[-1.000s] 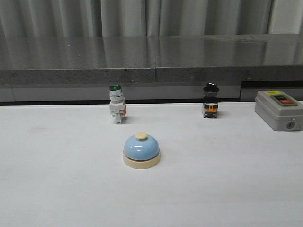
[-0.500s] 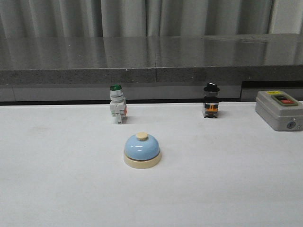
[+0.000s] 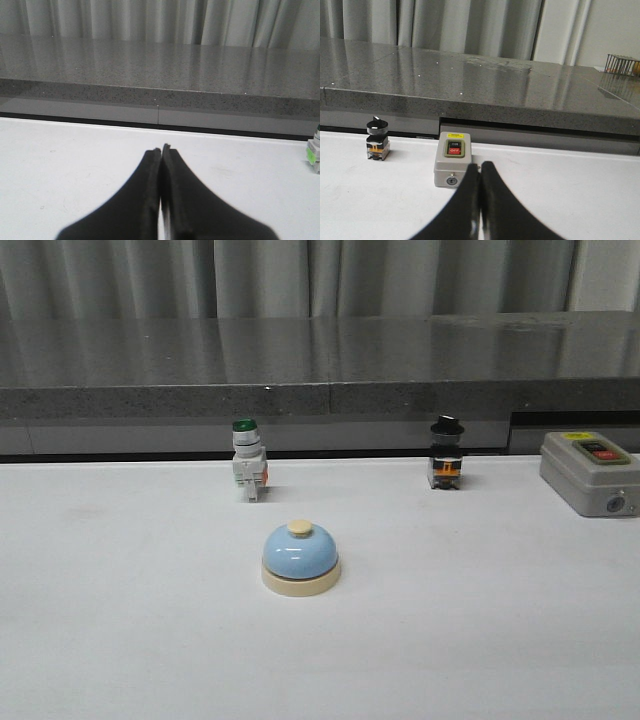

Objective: Place and press bell with both arms

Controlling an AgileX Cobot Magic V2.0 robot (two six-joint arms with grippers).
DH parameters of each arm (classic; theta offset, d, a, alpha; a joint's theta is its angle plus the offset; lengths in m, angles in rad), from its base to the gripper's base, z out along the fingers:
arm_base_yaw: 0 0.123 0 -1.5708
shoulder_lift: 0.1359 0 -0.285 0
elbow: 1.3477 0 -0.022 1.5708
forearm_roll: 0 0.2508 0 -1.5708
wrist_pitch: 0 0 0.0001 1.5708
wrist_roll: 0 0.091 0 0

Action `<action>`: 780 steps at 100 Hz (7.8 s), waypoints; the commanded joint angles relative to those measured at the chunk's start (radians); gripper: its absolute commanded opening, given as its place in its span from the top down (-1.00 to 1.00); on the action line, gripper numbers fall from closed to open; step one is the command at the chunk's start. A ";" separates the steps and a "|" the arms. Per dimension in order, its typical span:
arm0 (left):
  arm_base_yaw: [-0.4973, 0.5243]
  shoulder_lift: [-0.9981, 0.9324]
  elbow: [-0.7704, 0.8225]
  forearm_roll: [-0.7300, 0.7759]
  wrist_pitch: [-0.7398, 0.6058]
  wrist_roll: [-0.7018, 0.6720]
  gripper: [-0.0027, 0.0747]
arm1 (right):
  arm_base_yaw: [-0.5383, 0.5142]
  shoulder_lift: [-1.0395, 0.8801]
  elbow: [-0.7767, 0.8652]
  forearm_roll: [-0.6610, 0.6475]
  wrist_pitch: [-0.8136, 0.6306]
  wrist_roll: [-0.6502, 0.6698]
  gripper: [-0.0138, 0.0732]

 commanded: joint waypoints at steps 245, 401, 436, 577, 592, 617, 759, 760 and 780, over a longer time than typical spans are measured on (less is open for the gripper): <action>-0.003 -0.029 0.042 -0.010 -0.074 -0.007 0.98 | 0.693 2.018 -1.727 0.179 0.959 -0.004 0.82; -0.003 -0.029 0.042 -0.010 -0.074 -0.007 0.98 | 0.245 1.471 -1.333 0.243 0.864 0.007 0.82; -0.003 -0.029 0.042 -0.010 -0.074 -0.007 0.98 | 0.110 1.234 -1.060 0.238 0.801 0.007 0.82; -0.003 -0.029 0.042 -0.010 -0.074 -0.007 0.98 | 0.066 0.523 -0.504 0.216 0.627 0.007 0.82; -0.003 -0.029 0.042 -0.010 -0.074 -0.007 0.98 | 0.066 0.403 -0.467 0.216 0.593 0.007 0.82; -0.003 -0.029 0.042 -0.010 -0.074 -0.007 0.98 | 0.066 0.182 -0.381 0.194 0.457 0.007 0.82; -0.003 -0.029 0.042 -0.010 -0.074 -0.007 0.98 | 0.065 -0.018 -0.015 0.077 -0.078 0.008 0.82; -0.003 -0.029 0.042 -0.010 -0.074 -0.007 0.98 | 0.065 -0.018 -0.015 0.077 -0.078 0.008 0.82; -0.003 -0.029 0.042 -0.010 -0.074 -0.007 0.98 | 0.065 -0.018 -0.015 0.077 -0.078 0.008 0.82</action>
